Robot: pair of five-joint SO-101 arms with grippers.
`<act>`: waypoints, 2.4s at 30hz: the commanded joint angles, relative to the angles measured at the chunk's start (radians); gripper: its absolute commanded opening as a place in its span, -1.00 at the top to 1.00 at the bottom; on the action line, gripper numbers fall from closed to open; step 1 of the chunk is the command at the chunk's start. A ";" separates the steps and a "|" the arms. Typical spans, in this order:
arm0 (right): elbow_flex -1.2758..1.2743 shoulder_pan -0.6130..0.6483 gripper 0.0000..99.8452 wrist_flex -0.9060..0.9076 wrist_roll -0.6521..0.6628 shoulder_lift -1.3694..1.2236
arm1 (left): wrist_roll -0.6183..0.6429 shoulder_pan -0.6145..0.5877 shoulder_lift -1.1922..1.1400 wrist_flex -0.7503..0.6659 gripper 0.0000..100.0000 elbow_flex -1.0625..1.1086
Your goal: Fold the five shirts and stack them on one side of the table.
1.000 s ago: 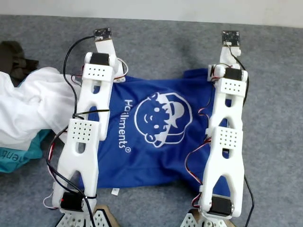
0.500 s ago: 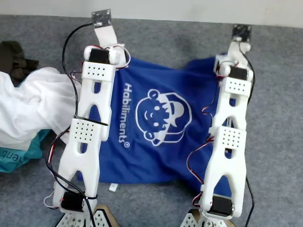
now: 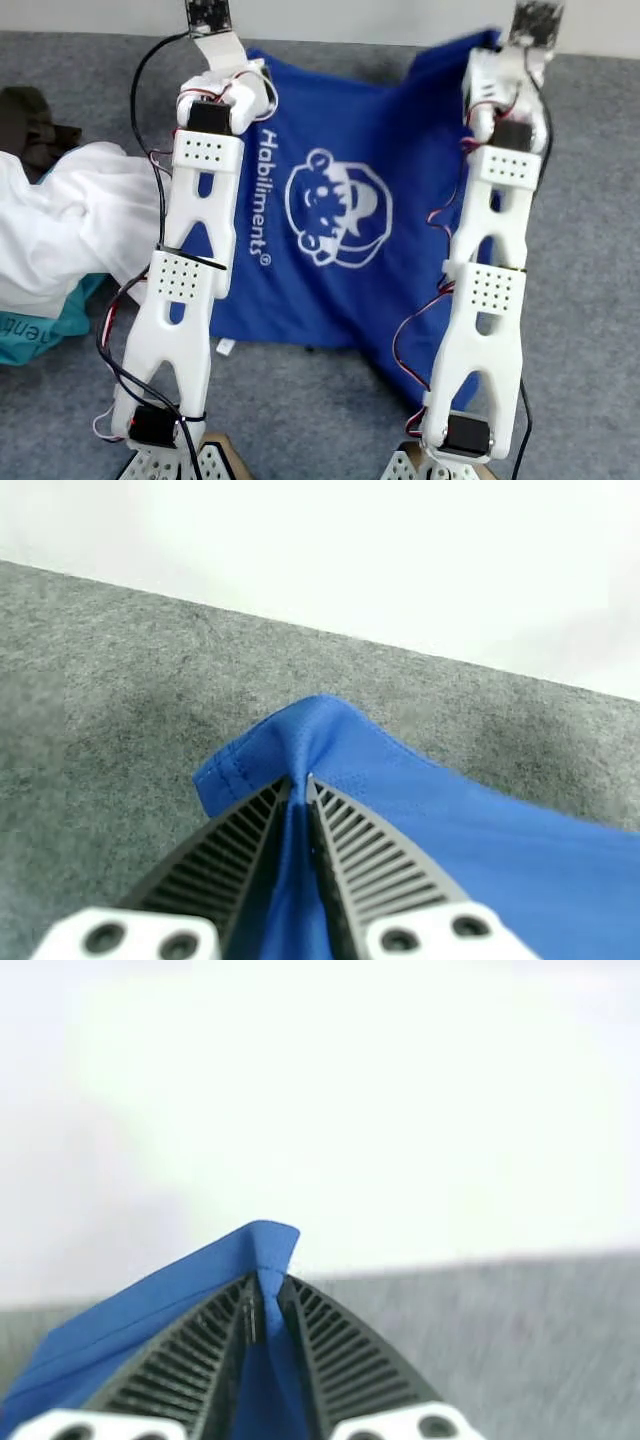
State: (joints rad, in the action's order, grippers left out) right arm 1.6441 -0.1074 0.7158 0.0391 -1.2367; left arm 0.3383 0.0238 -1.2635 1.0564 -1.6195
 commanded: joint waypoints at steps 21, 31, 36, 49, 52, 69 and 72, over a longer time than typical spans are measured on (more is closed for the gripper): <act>0.124 0.094 0.99 0.725 -0.097 0.519 | -0.003 0.087 0.364 0.695 0.99 -0.047; 0.122 0.081 0.99 1.049 -0.095 0.591 | -0.003 -0.016 0.364 0.715 0.99 -0.045; 0.122 0.079 0.99 1.050 -0.095 0.595 | -0.003 -0.041 0.377 0.713 0.99 -0.048; 0.104 0.061 0.99 1.053 -0.095 0.625 | -0.005 0.001 0.682 0.717 0.99 0.341; -0.041 0.062 0.99 1.053 -0.095 0.699 | -0.006 0.007 0.768 0.712 0.99 0.530; -1.260 0.107 0.99 0.966 -0.094 1.345 | -0.161 0.030 0.966 0.712 0.99 1.041; -1.412 0.105 0.99 0.917 -0.094 1.412 | -0.193 0.031 1.027 0.712 0.99 1.165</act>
State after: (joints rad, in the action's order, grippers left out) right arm 0.3399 -0.0046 1.6855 -0.0468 0.0752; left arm 0.1818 0.0391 -0.3337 1.7668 -0.5378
